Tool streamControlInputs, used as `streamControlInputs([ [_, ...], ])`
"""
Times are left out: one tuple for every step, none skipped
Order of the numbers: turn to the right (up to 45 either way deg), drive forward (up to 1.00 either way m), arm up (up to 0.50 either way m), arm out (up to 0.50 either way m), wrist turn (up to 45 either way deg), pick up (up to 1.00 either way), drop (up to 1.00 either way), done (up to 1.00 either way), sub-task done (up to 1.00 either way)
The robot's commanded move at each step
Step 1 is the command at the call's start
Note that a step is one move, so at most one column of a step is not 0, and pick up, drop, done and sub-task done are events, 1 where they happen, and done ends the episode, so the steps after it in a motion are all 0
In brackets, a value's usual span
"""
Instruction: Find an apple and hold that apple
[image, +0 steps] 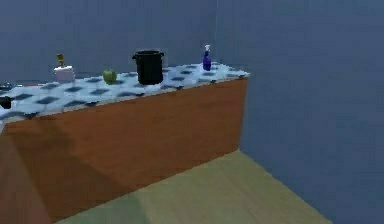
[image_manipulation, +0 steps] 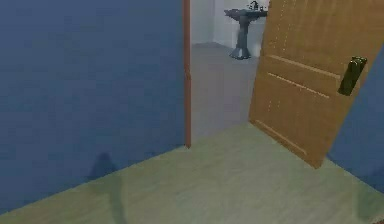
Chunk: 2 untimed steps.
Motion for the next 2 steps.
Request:
streamControlInputs([
  [-27.0, 0.0, 0.0, 0.0, 0.0, 0.0, 0.0, 0.0, 0.0],
  [0.0, 0.85, 0.0, 0.0, 0.0, 0.0, 0.0, 0.0, 0.0],
])
